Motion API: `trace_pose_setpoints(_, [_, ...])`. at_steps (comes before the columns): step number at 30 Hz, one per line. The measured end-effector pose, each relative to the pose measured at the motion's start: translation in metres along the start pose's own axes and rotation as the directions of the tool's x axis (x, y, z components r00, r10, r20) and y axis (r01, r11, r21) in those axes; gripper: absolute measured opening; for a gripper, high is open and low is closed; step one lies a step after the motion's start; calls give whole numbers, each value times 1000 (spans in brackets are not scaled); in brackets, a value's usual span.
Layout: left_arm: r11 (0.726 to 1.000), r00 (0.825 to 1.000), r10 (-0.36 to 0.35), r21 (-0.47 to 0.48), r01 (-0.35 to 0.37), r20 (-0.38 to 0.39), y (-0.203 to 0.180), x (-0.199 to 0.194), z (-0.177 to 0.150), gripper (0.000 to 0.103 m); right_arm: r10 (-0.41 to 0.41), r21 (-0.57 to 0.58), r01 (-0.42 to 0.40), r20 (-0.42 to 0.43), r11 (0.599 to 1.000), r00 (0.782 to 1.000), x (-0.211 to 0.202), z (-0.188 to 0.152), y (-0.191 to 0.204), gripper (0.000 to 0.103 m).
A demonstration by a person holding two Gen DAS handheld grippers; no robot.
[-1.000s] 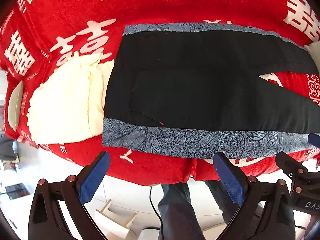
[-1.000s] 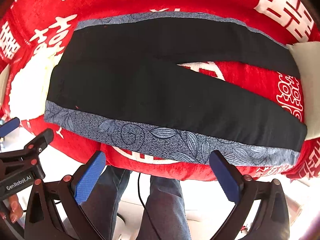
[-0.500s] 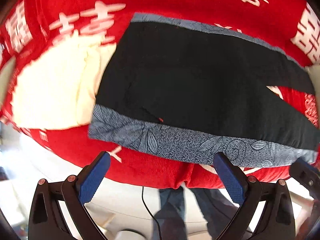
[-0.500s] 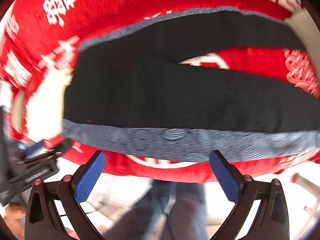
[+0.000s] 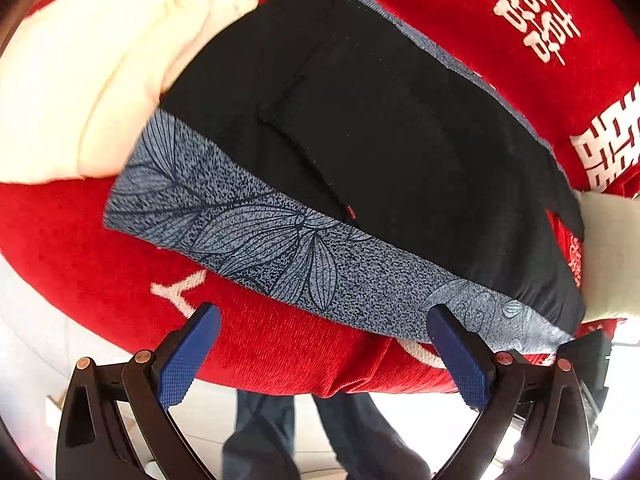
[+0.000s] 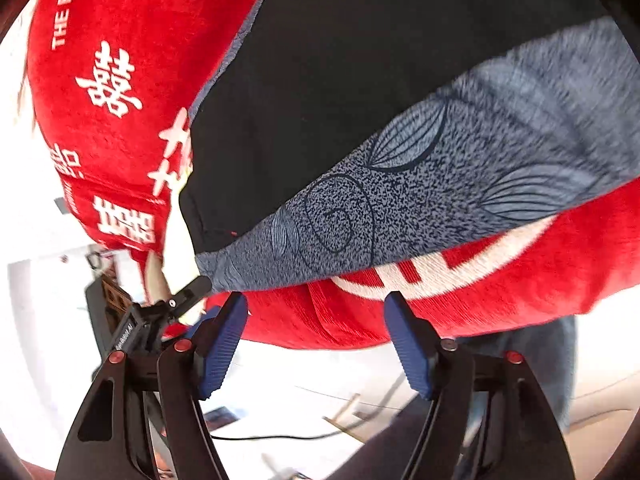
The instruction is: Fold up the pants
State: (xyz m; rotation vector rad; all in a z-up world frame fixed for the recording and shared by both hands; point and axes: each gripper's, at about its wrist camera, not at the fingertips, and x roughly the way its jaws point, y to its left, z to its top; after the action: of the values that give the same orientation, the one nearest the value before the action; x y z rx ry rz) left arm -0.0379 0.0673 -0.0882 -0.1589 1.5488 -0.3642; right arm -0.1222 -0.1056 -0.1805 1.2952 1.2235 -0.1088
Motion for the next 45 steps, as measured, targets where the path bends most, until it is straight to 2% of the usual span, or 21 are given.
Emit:
trace_pose_setpoints(4, [999, 1000, -28, -21, 28, -3, 6, 8, 1, 103, 87, 50, -90, 53, 995, 995, 4, 8, -16, 75])
trace_pose_setpoints(8, [995, 997, -75, -62, 74, -11, 13, 10, 2, 103, 176, 101, -186, 99, 977, 979, 3, 14, -23, 74])
trace_pose_setpoints(9, [994, 996, -84, -73, 83, -9, 14, 12, 2, 103, 189, 106, -200, 104, 974, 977, 2, 16, -23, 70])
trace_pose_setpoints(11, [992, 996, -90, -84, 89, -7, 15, 15, 5, 103, 236, 121, -250, 115, 961, 965, 2, 24, -18, 50])
trace_pose_setpoints(13, [987, 993, -115, -112, 114, -3, 16, 18, 6, 103, 246, 132, -260, 112, 957, 963, 0, 31, -13, 19])
trace_pose_setpoints(15, [977, 988, -151, -152, 151, 7, 18, 16, 8, 103, 274, 144, -289, 116, 946, 955, -4, 37, -11, 13])
trace_pose_setpoints(19, [958, 979, -200, -198, 205, 44, 23, 14, 20, 103, 294, 112, -304, 96, 946, 951, -14, 38, 8, 13])
trace_pose_setpoints(22, [948, 976, -203, -235, 215, 74, 21, 16, 29, 101, 282, 99, -289, 75, 952, 956, -18, 36, 12, 13])
trace_pose_setpoints(23, [948, 979, -190, -244, 204, 80, 20, 17, 33, 95, 273, 99, -279, 66, 955, 960, -18, 36, 11, 13])
trace_pose_setpoints(24, [950, 980, -182, -243, 196, 77, 19, 19, 36, 77, 261, 103, -265, 56, 959, 964, -17, 35, 8, 15])
trace_pose_setpoints(25, [952, 982, -175, -242, 186, 67, 20, 20, 37, 67, 252, 115, -256, 49, 960, 966, -16, 35, 5, 16])
trace_pose_setpoints(26, [955, 985, -160, -242, 170, 61, 20, 22, 39, 65, 245, 135, -249, 47, 959, 968, -14, 34, 0, 16])
trace_pose_setpoints(27, [957, 986, -155, -239, 166, 64, 19, 22, 40, 56, 236, 148, -241, 48, 959, 971, -13, 34, -6, 18])
trace_pose_setpoints(28, [961, 988, -140, -230, 151, 63, 19, 22, 41, 45, 219, 165, -226, 55, 960, 974, -12, 33, -13, 24])
trace_pose_setpoints(29, [966, 990, -127, -220, 137, 59, 20, 23, 42, 39, 207, 186, -217, 74, 958, 976, -11, 33, -19, 26])
trace_pose_setpoints(31, [970, 992, -118, -209, 124, 45, 23, 23, 43, 22, 216, 239, -239, 117, 941, 969, -12, 35, -30, 23])
trace_pose_setpoints(33, [965, 989, -145, -216, 150, 42, 27, 19, 44, 19, 211, 264, -245, 149, 933, 966, -16, 36, -32, 7])
trace_pose_setpoints(35, [966, 987, -150, -205, 157, 51, 27, 8, 44, 16, 173, 210, -200, 142, 957, 975, -23, 39, -17, 7])
trace_pose_setpoints(38, [972, 986, -151, -170, 161, 71, 14, -17, 53, 16, 118, 40, -124, 114, 992, 986, -44, 53, 27, 7])
trace_pose_setpoints(41, [976, 983, -156, -139, 168, 92, -5, -39, 70, 16, 96, -69, -91, 79, 993, 992, -62, 76, 62, 7])
trace_pose_setpoints(45, [976, 979, -161, -126, 177, 125, -32, -60, 105, 16, 78, -153, -73, 28, 986, 997, -75, 117, 99, 7])
